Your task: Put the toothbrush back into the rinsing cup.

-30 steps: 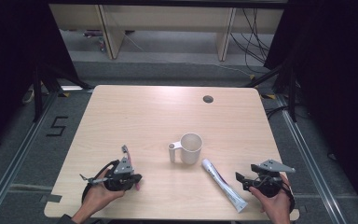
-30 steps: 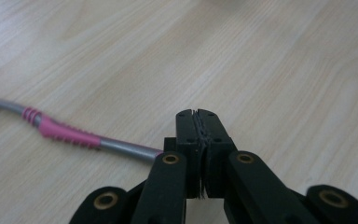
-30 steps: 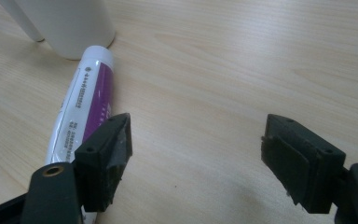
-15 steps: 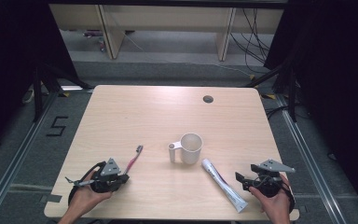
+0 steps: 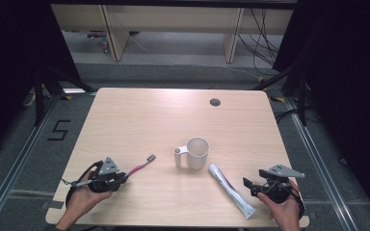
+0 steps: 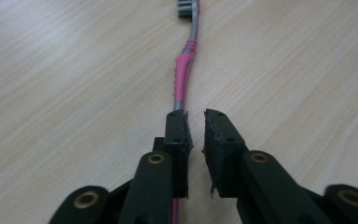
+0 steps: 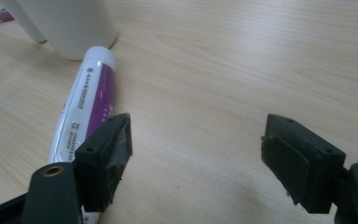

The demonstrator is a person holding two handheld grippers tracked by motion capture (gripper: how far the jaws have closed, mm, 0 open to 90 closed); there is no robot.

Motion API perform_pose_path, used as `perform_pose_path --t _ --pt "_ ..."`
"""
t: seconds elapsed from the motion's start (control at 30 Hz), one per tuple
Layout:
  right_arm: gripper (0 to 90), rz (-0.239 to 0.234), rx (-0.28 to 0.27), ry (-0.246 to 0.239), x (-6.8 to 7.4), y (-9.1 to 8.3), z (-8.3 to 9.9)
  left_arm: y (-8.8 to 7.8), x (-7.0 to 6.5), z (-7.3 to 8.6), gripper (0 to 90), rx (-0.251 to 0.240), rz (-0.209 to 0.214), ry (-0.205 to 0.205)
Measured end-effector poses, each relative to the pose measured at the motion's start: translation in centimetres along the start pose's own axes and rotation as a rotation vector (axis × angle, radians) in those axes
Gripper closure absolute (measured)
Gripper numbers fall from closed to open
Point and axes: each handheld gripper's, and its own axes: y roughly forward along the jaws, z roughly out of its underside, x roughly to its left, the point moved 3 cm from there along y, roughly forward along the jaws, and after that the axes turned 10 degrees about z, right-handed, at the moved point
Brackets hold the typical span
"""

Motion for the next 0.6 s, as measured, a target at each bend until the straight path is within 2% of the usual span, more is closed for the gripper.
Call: perform_pose_path --t 0.07,0.17,0.23,0.27,0.3,0.33,0.43,0.5,0.53,0.6 --pt "25.4 -0.001 -0.001 0.002 0.0 0.0 0.0 0.1 0.0 -0.7 71.5 0.011 0.002 0.007" --pt "25.4 -0.006 0.003 0.004 0.1 -0.1 0.0 0.5 0.2 -1.6 67.3 0.029 0.008 -0.014" --pt "25.4 -0.008 0.008 0.004 0.1 -0.1 0.0 0.9 0.3 -2.0 64.1 0.058 0.013 -0.021" --pt "25.4 -0.003 0.006 0.006 0.1 -0.1 0.0 0.9 0.6 -2.2 61.8 0.102 0.023 -0.005" --pt "25.4 -0.003 0.0 0.0 0.1 0.0 0.0 1.0 0.7 -2.4 59.7 0.102 0.019 -0.021" --pt "25.4 -0.008 0.007 0.006 0.1 0.0 0.0 1.2 0.9 -2.6 58.7 0.117 0.017 -0.017" --pt "25.4 -0.001 0.003 0.0 0.1 0.1 0.0 1.8 1.2 -3.0 58.5 0.156 0.018 -0.019" --pt "25.4 -0.012 0.014 -0.002 0.2 0.0 0.0 2.2 1.4 -3.2 58.4 0.185 0.033 -0.02" --pt "25.4 -0.018 0.026 0.024 0.4 -0.1 0.0 2.3 1.4 -3.2 58.7 0.185 0.033 -0.02" --pt "25.4 -0.017 0.024 0.021 0.4 -0.1 0.0 2.5 1.6 -3.6 60.2 0.207 0.043 -0.02"
